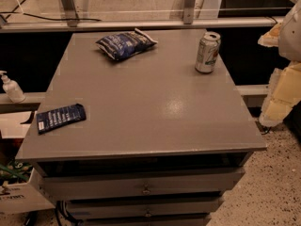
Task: Move blue chip bag near rxbar blueberry
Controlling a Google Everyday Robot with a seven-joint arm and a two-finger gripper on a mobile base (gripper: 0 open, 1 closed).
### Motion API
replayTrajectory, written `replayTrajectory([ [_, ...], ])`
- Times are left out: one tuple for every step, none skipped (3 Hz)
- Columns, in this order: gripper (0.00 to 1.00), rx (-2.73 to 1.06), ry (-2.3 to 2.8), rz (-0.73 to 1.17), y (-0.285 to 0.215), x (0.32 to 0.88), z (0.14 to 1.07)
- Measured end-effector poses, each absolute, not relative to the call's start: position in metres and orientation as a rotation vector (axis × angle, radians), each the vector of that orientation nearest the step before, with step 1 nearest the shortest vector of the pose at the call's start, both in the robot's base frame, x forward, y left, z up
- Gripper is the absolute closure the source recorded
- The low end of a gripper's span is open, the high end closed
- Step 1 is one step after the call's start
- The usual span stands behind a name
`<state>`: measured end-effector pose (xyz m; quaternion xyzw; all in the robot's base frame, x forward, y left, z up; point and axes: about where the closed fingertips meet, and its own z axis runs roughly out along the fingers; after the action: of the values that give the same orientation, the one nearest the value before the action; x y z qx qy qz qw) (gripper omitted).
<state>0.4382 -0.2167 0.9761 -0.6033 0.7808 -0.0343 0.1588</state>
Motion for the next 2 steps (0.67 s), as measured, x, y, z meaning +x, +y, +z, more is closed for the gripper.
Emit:
replayTrajectory([
  [0.00, -1.724, 2.224, -0.104, -0.217, 0.440, 0.976],
  [0.00, -1.703, 2.182, -0.071, -0.210, 0.453, 0.961],
])
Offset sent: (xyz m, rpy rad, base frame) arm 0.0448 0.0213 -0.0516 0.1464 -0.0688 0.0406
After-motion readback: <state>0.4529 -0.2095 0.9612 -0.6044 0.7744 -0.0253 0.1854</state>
